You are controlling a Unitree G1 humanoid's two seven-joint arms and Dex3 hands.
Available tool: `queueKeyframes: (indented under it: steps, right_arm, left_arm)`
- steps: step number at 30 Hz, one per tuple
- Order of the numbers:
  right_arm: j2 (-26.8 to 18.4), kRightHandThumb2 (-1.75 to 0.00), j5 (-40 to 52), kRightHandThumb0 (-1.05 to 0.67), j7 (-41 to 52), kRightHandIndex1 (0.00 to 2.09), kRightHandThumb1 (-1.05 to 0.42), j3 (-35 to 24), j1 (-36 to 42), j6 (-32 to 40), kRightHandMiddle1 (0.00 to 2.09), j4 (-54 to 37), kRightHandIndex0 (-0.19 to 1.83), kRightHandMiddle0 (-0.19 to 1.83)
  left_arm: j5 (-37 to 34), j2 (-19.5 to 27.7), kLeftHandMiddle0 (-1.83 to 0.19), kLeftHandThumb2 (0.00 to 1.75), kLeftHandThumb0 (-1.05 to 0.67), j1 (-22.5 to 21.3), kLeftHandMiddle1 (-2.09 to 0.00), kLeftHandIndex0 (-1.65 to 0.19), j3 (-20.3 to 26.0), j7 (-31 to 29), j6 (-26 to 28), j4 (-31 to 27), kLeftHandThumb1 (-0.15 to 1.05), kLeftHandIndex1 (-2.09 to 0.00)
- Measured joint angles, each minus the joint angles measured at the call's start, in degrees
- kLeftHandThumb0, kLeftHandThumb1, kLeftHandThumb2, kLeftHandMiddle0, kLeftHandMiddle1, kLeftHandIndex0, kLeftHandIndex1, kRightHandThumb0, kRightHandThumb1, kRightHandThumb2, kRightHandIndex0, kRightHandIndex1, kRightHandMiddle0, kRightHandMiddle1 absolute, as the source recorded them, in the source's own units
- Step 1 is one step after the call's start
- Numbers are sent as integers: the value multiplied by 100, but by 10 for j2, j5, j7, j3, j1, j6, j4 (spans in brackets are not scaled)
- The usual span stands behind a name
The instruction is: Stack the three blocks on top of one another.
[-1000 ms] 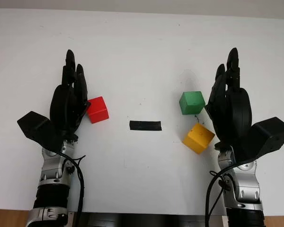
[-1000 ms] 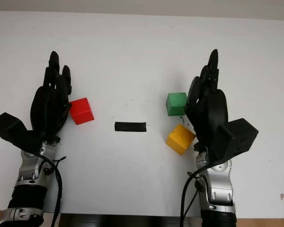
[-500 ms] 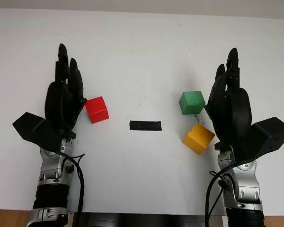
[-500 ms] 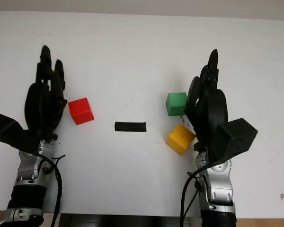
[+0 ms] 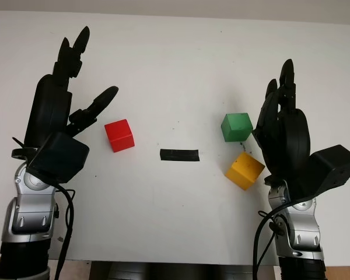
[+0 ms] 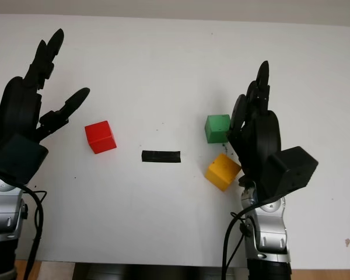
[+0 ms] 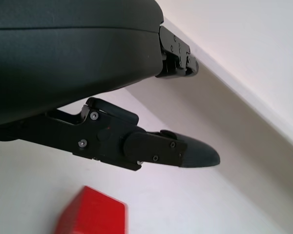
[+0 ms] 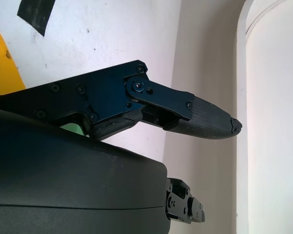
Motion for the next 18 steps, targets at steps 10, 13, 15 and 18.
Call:
queueKeyframes:
  steps: [10, 13, 15, 18]
  right_arm:
    - [2, -72, -1, -72, -1, 0, -105, 0, 4, 6, 0, -17, -19, -19]
    - [2, -72, -2, -72, -1, 0, -105, 0, 8, 9, 0, -19, -19, -19]
    - [2, -71, -3, -73, -1, 0, -105, 0, 8, 9, 0, -19, -19, -19]
    - [2, -71, -3, -73, -1, 0, -105, 0, 8, 11, 0, -19, -19, -19]
  left_arm:
    - [102, 63, 1, 8, -92, 13, -4, -28, -30, -51, 51, -38, 105, -4]
    - [123, 72, 2, 10, -93, 15, -4, -26, -40, -71, 69, -49, 105, -4]
    - [129, 74, 4, 10, -94, 17, -4, -26, -44, -73, 69, -51, 105, -4]
    - [138, 79, 5, 10, -96, 20, -4, -27, -48, -86, 72, -53, 105, -5]
